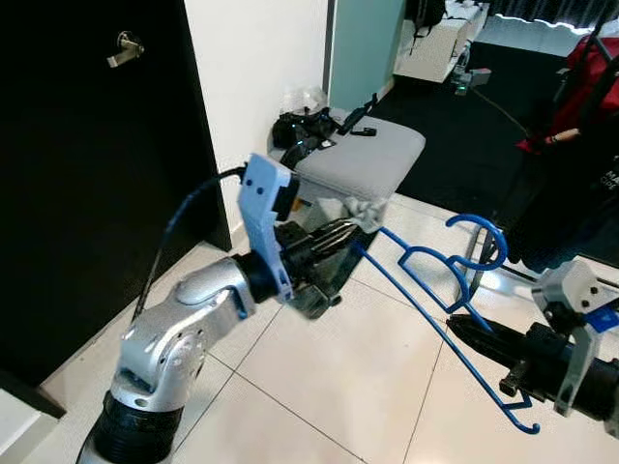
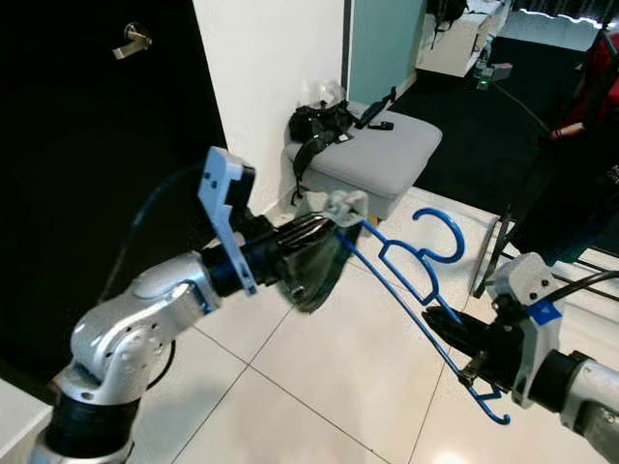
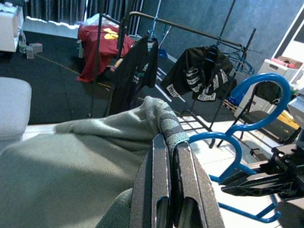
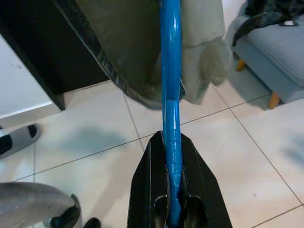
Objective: Hang hanger
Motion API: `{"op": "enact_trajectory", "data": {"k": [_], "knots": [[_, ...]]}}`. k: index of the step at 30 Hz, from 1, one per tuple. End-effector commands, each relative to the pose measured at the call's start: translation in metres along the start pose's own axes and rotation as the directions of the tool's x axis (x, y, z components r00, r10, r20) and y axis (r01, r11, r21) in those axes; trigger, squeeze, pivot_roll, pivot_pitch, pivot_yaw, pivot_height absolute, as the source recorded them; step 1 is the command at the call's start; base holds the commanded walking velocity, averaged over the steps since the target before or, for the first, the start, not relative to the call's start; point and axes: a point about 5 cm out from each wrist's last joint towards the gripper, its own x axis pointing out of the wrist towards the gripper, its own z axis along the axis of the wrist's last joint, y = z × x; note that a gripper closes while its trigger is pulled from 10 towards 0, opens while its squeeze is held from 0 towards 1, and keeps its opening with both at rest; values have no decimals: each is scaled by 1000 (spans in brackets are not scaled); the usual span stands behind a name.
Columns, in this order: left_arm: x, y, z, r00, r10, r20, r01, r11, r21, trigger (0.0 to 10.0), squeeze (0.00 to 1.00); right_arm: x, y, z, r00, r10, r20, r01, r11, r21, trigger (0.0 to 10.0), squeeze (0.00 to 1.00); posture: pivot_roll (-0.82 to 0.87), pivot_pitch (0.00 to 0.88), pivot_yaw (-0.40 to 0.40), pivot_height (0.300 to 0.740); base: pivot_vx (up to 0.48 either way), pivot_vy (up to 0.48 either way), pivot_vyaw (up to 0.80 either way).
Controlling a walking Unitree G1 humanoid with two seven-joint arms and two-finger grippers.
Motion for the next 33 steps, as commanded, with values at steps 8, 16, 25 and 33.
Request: {"op": "enact_trajectory", "data": {"k": [8, 16, 25, 33], "knots": [[8, -5, 9, 995, -11, 100, 30, 982, -186, 10000, 0, 9, -6, 5, 994, -74, 79, 74, 997, -5, 10000, 0, -61, 96, 21, 740, 0, 0, 0], [9, -10, 6, 996, -43, 80, 58, 980, -192, 10000, 0, 19, -10, 9, 985, -126, 115, 125, 992, 12, 10000, 0, -62, 97, 21, 740, 0, 0, 0], [14, -2, 15, 993, 24, 113, -4, 984, -181, 10000, 0, 35, 44, -27, 983, 163, -82, -159, 986, 56, 10000, 0, -66, 98, 21, 740, 0, 0, 0], [17, -4, 18, 992, 14, 122, 12, 977, -214, 10000, 0, 49, 50, -32, 991, 100, -88, -98, 995, 22, 10000, 0, -78, 99, 26, 740, 0, 0, 0]]}}
